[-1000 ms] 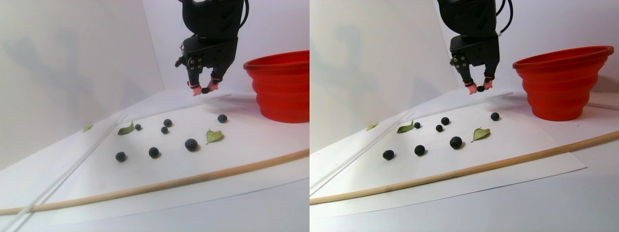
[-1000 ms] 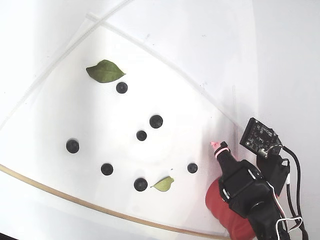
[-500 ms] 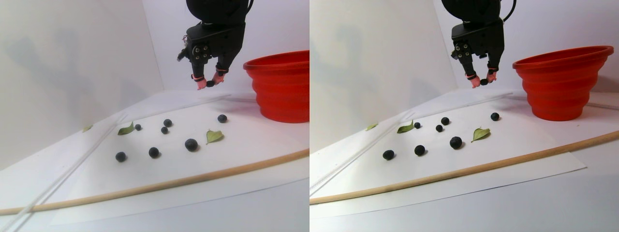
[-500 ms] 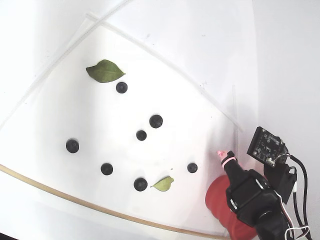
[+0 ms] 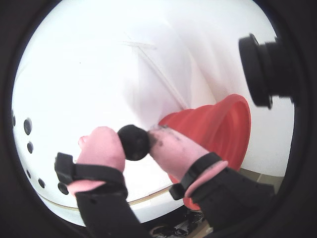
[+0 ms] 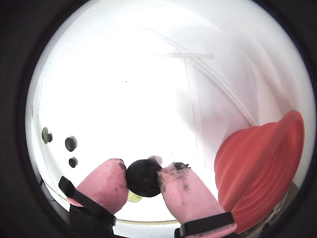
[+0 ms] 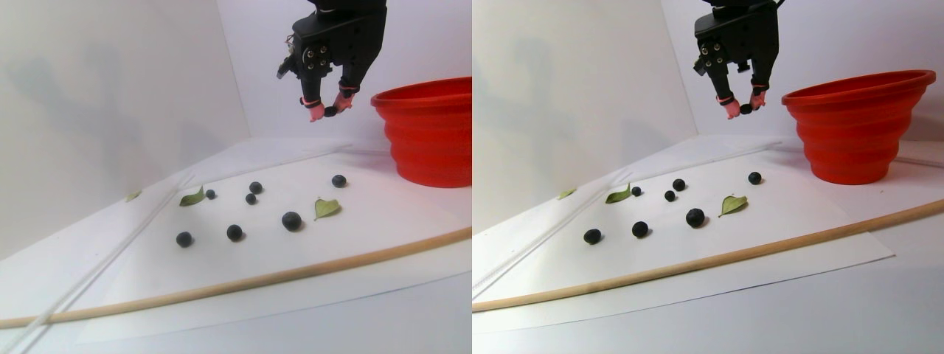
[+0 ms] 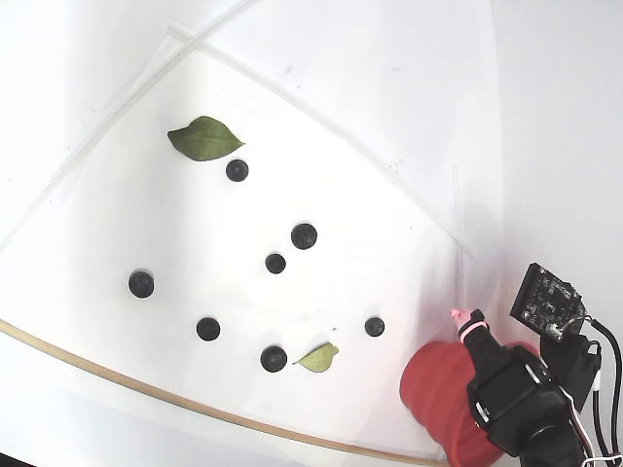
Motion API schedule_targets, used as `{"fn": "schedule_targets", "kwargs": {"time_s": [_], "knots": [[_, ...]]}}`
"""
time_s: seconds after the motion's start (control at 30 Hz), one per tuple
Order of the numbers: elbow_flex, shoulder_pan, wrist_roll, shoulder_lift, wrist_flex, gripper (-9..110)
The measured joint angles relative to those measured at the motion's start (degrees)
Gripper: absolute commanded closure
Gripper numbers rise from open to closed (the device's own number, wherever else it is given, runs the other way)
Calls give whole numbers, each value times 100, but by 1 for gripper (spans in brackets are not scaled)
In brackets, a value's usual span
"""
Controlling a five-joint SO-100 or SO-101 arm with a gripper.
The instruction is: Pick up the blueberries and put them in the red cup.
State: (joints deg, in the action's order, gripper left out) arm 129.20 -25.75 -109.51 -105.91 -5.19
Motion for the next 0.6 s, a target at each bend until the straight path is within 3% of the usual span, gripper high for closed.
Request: {"fn": "schedule_targets", "kwargs": {"time_s": [0.6], "knots": [[202, -378, -185, -1028, 773, 90]]}}
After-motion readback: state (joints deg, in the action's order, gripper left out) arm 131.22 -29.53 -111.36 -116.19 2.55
